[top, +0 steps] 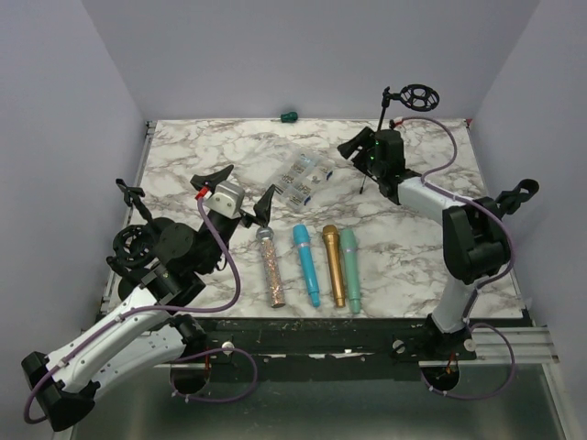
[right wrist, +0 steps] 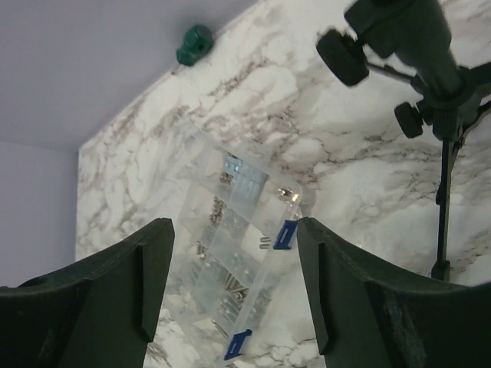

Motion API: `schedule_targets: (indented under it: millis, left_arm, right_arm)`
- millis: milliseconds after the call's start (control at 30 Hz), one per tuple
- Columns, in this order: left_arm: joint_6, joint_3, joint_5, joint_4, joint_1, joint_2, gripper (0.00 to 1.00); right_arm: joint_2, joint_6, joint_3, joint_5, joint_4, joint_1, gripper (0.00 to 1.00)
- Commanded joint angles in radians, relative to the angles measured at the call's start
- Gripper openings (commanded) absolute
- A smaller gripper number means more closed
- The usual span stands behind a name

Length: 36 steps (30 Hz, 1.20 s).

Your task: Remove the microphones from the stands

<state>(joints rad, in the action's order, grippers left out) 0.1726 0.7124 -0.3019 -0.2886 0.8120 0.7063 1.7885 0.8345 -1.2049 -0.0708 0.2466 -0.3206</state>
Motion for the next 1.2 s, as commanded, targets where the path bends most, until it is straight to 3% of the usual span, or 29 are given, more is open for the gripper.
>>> schedule_targets:
  millis: [0, 300, 567, 867, 1167]
  left_arm:
    - [0.01, 0.024, 0.002, -0.007, 0.004, -0.01, 0.99]
    - [0.011, 0.024, 0.003, -0.009, 0.003, 0.007, 0.99]
    - [0.009, 0.023, 0.006, -0.009, 0.003, 0.018, 0.99]
    - [0.004, 0.024, 0.012, -0.008, 0.003, 0.023, 0.99]
    - [-0.004, 0.025, 0.019, -0.004, 0.003, 0.026, 0.99]
  right_arm:
    - [0.101, -0.077, -0.016, 0.099, 0.061, -0.003, 0.71]
    - [0.187, -0.127, 0.045, -0.071, 0.037, 0.0, 0.69]
    - [0.212, -0.135, 0.074, -0.055, -0.003, 0.069, 0.69]
    - [0.108, -0.101, 0.148, -0.155, -0.121, 0.175, 0.69]
    - [-0.022, -0.116, 0.182, -0.023, -0.133, 0.312, 0.72]
